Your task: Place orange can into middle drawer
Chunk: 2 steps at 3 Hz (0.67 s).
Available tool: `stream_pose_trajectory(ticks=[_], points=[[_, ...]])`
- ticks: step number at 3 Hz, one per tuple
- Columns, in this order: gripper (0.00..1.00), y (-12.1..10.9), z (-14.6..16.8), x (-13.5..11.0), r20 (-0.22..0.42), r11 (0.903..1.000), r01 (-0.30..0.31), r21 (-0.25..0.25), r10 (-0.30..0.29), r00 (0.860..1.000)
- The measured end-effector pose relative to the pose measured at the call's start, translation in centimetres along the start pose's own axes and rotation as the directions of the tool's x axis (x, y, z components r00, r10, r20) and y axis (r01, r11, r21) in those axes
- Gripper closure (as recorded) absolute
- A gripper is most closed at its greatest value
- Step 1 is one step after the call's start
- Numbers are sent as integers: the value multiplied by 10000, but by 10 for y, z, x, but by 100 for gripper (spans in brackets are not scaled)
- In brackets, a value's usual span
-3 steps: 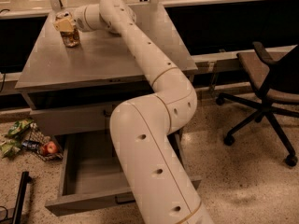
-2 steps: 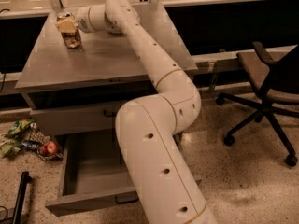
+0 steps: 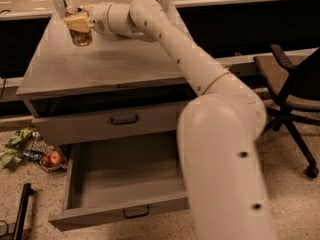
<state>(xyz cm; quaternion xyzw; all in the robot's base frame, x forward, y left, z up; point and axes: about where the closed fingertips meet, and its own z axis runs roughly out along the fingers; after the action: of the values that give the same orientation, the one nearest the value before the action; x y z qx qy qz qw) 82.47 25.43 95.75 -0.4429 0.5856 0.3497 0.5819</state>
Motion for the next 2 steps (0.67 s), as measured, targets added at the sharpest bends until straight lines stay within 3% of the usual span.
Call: stream_pose_trajectory(ticks=[1, 2], points=[[100, 13, -36, 0, 603, 9989, 239, 397, -263, 9978], [100, 51, -21, 12, 629, 9997, 31, -227, -17, 9980]])
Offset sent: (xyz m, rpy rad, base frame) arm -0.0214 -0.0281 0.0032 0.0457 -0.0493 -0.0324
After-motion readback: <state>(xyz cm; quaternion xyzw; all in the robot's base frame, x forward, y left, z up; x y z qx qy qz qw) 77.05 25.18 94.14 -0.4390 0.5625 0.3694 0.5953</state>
